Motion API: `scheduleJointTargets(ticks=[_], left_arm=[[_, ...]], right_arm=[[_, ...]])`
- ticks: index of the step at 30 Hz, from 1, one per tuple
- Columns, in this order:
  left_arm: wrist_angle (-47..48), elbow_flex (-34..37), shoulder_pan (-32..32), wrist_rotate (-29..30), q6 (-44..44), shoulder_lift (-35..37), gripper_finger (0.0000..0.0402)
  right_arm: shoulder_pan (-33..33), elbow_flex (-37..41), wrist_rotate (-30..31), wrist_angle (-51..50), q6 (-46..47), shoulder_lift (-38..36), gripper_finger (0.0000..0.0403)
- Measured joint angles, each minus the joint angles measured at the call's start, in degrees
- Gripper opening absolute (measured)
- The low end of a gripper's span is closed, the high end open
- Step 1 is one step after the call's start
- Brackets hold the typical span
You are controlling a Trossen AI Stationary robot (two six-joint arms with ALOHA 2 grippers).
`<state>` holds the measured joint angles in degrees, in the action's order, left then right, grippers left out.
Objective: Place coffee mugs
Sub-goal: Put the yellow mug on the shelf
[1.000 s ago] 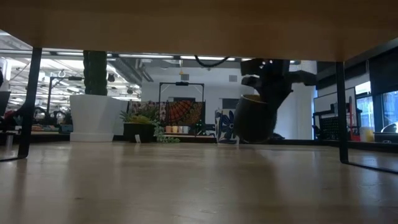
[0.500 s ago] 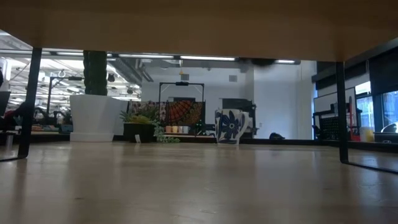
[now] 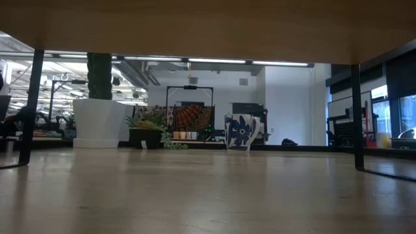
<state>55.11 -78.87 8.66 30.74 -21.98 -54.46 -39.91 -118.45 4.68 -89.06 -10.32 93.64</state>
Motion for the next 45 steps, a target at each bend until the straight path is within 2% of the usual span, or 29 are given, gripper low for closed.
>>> scheduleJointTargets(ticks=[4, 10, 19, 26, 37, 45], left_arm=[[0.0, 0.0, 0.0, 0.0, 0.0, 0.0, 0.0137], [0.0, 0.0, 0.0, 0.0, -0.4, 0.0, 0.0137], [0.0, 0.0, 0.0, 0.0, -0.4, 0.0, 0.0137], [0.0, 0.0, 0.0, 0.0, -0.4, 0.0, 0.0137], [0.0, 0.0, 0.0, 0.0, -0.4, 0.0, 0.0137], [0.0, 0.0, 0.0, -0.1, -0.4, 0.0, 0.0137]], right_arm=[[-5.2, 0.0, 0.1, 1.3, -1.9, 3.5, 0.0001], [-7.7, 0.0, -2.7, 2.5, -5.3, 9.4, 0.0000], [-6.1, 0.0, -4.2, 2.9, -6.3, 11.6, 0.0000], [-4.7, 0.0, -8.9, 4.0, -6.6, 11.6, 0.0000], [-2.7, 0.0, -13.3, 4.8, -7.2, 14.2, 0.0000], [0.0, 0.0, -13.8, 3.7, -6.5, 14.8, 0.0000]])
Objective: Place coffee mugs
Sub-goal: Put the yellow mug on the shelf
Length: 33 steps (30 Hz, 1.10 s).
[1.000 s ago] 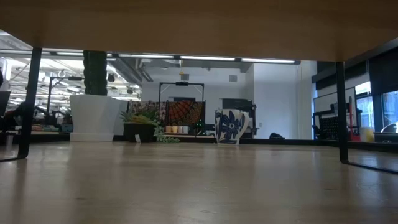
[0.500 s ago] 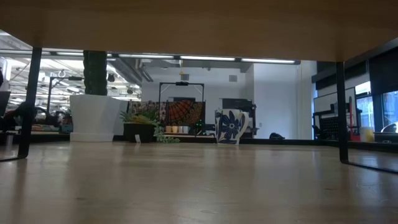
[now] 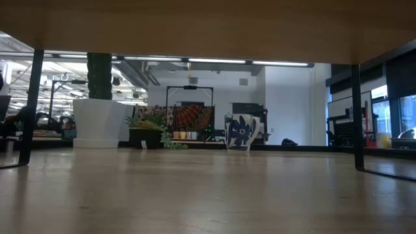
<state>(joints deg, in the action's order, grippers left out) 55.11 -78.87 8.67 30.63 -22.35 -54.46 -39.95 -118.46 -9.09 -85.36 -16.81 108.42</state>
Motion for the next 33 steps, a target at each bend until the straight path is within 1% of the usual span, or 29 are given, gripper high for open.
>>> scheduleJointTargets(ticks=[3, 9, 19, 27, 33], left_arm=[[0.0, 0.0, 0.0, 0.0, 0.0, 0.0, 0.0137], [0.0, 0.0, 0.0, -0.2, 0.0, 0.0, 0.0137], [0.0, 0.0, 0.0, -0.2, 0.0, 0.0, 0.0137], [0.0, 0.0, 0.0, -0.2, 0.4, 0.0, 0.0137], [0.0, 0.0, 0.0, -0.2, 0.4, 0.0, 0.0137]], right_arm=[[0.1, 0.0, -0.7, 0.0, 0.0, 0.0, 0.0000], [-0.1, 0.0, -4.9, 0.2, 0.3, 0.2, 0.0000], [0.0, 0.0, -6.2, 0.0, 0.5, 0.2, 0.0004], [0.0, 0.0, -4.8, 1.0, 1.7, 0.2, 0.0041], [0.7, 0.0, -5.1, 3.1, 1.9, 0.2, 0.0074]])
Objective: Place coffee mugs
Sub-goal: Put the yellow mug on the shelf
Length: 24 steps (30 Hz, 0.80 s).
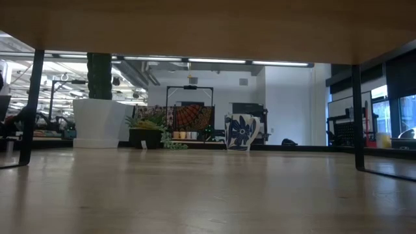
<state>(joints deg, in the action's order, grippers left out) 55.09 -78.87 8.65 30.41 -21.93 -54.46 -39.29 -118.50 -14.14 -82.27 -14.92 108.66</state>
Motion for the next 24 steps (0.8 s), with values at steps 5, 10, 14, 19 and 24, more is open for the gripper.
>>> scheduleJointTargets(ticks=[5, 10, 14, 19, 24], left_arm=[[0.0, 0.0, 0.0, 0.0, 0.0, 0.0, 0.0137], [0.0, 0.0, 0.0, 0.0, 0.0, 0.0, 0.0137], [0.2, 0.0, 0.0, 0.0, 0.0, 0.0, 0.0137], [1.1, 0.0, 0.0, 0.0, 0.0, 0.0, 0.0137], [1.2, 0.0, 0.0, 0.0, 0.0, 0.0, 0.0137]], right_arm=[[1.5, 0.0, 0.2, 1.3, 0.1, 0.0, 0.0103], [3.5, 0.0, 0.0, 1.5, 0.1, 0.0, 0.0119], [4.2, 0.0, -0.4, 1.5, 0.8, 0.0, 0.0119], [4.1, 0.0, -0.4, 1.4, 1.3, 0.0, 0.0121], [4.1, -1.4, -0.2, 1.1, 3.2, -0.2, 0.0121]])
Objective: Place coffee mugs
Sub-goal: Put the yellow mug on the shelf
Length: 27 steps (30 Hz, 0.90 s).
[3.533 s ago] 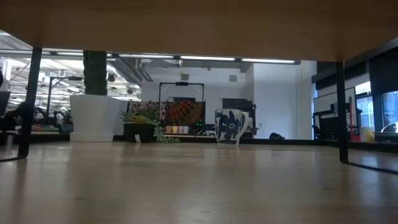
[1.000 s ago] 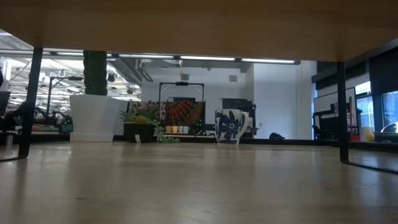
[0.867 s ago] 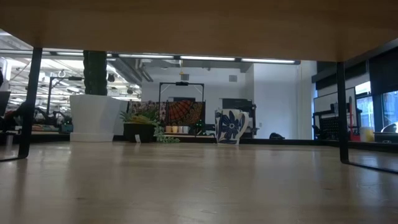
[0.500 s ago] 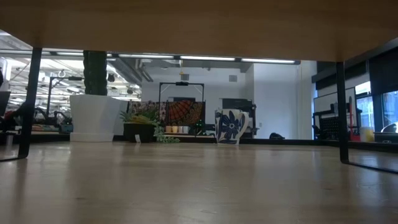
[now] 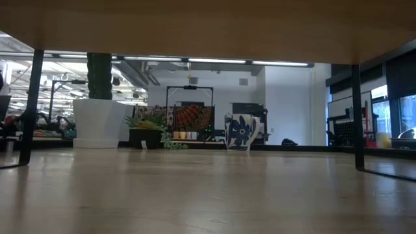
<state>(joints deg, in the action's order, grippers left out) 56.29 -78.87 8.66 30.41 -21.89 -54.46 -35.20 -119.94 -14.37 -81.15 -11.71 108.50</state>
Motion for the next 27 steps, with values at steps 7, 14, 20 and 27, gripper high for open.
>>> scheduleJointTargets(ticks=[7, 14, 20, 27], left_arm=[[0.0, 0.0, 0.0, 0.0, 0.0, 0.0, 0.0137], [0.0, 0.0, 0.0, 0.0, -0.1, 0.0, 0.0137], [-0.1, 0.0, 0.0, 0.0, -0.1, 0.0, 0.0137], [-0.1, 0.0, 0.0, 0.0, -0.4, 0.0, 0.0137]], right_arm=[[0.0, -5.2, 5.0, 0.0, -0.1, -0.2, 0.0121], [0.0, -12.6, 16.9, -4.0, -0.9, -0.3, 0.0115], [4.9, -13.1, 23.0, -9.0, -11.7, -0.1, 0.0092], [11.5, -7.9, 15.7, -8.9, -21.7, -0.2, 0.0055]])
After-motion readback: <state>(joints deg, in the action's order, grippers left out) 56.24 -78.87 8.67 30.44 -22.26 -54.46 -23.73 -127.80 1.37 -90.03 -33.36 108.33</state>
